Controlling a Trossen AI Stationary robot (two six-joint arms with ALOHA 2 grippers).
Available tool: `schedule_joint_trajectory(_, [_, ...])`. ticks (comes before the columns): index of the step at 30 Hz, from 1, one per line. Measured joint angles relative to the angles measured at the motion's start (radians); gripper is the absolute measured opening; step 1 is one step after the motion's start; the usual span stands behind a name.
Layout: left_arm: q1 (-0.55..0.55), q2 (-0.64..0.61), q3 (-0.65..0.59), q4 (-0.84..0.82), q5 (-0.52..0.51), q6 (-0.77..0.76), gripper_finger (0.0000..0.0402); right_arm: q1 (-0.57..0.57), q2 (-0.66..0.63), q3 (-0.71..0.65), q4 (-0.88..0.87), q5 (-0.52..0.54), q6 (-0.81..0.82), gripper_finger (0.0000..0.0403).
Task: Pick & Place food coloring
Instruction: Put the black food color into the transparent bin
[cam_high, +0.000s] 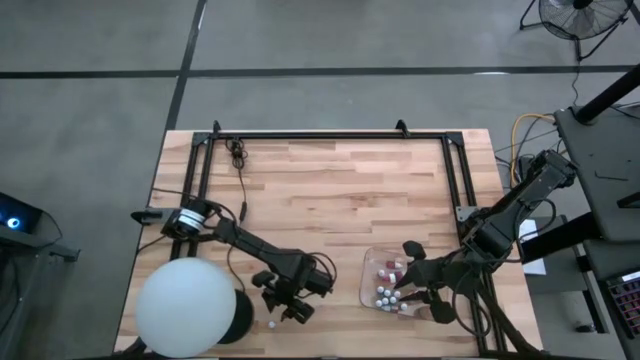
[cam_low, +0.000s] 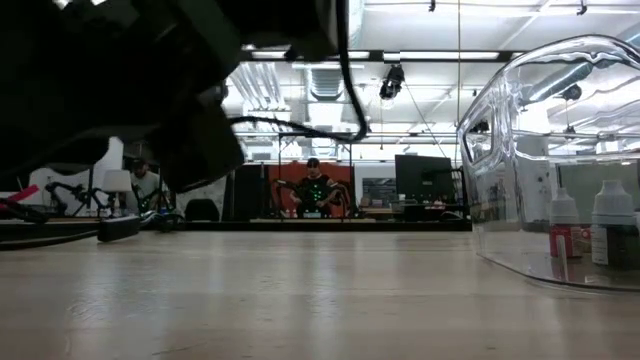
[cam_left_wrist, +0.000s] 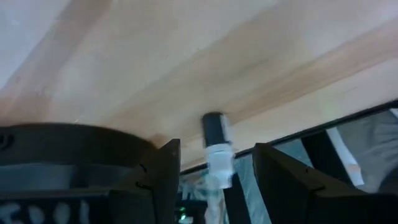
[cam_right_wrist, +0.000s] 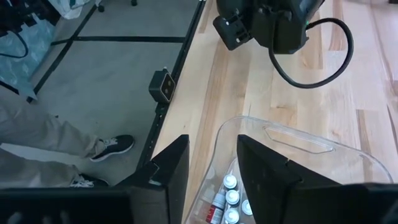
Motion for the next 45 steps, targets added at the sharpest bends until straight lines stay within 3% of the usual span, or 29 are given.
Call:
schedule_joint_trajectory(5, [-0.007,0.0,-0.017,-0.033,0.042,0.026,0.0171,0.0,0.0,0.0,0.007,0.006,-0.004,0.0124])
schedule_joint_trajectory(15, [-0.01,0.0,-0.034,-0.017,0.026,0.013,0.0171,0.0,0.0,-0.009,0.023,0.027,-0.01,0.0131])
schedule_joint_trajectory(45, [-0.037,0.001,-0.094,0.148,0.027,-0.176,0.0171,-0.001,0.0,-0.017,0.022,0.027,-0.054,0.0121])
